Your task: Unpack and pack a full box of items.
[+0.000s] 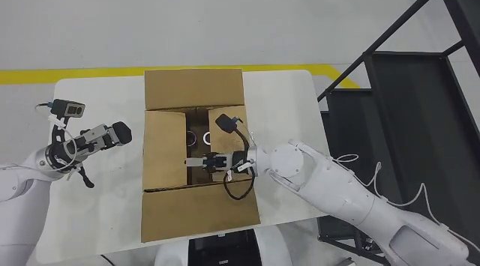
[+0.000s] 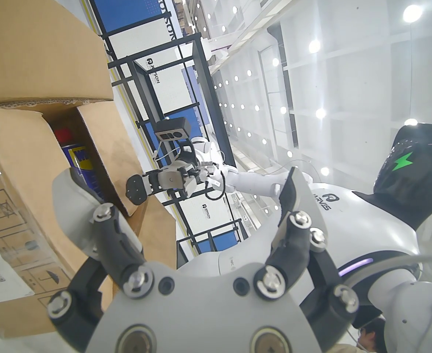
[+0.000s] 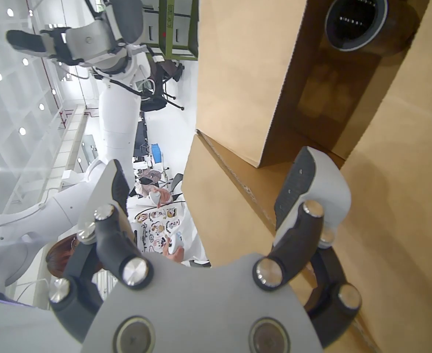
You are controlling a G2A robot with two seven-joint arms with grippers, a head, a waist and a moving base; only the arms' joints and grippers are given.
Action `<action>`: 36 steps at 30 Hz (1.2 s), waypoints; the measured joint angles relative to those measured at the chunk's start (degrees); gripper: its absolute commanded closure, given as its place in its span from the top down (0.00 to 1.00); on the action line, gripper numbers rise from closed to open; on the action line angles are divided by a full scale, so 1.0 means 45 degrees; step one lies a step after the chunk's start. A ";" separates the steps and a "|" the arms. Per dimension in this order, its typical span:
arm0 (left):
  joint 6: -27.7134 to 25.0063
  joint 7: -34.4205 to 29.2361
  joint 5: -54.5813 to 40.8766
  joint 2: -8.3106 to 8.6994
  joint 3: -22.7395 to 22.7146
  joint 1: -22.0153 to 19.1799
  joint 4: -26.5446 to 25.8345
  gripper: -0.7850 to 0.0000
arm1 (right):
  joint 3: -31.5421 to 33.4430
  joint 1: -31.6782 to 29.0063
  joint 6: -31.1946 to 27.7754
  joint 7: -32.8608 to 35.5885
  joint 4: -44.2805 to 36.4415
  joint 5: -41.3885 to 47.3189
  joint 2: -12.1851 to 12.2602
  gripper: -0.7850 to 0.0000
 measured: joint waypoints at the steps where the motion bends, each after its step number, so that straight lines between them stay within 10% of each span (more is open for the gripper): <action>1: 0.0000 0.0000 0.0000 0.0000 0.0000 0.0000 0.0000 1.00 | -0.0206 0.0141 0.0002 -0.0059 0.0227 0.0047 -0.0132 1.00; 17: 0.0038 0.0066 0.0037 -0.0003 -0.0001 0.0018 -0.0043 1.00 | -0.2188 0.1849 -0.1163 -0.1049 0.3557 0.1399 -0.2366 1.00; 36: 0.0189 0.1039 0.0263 0.0053 -0.1082 0.0097 -0.0311 1.00 | -0.1553 0.2433 -0.3185 -0.1608 0.1952 0.0748 -0.3243 1.00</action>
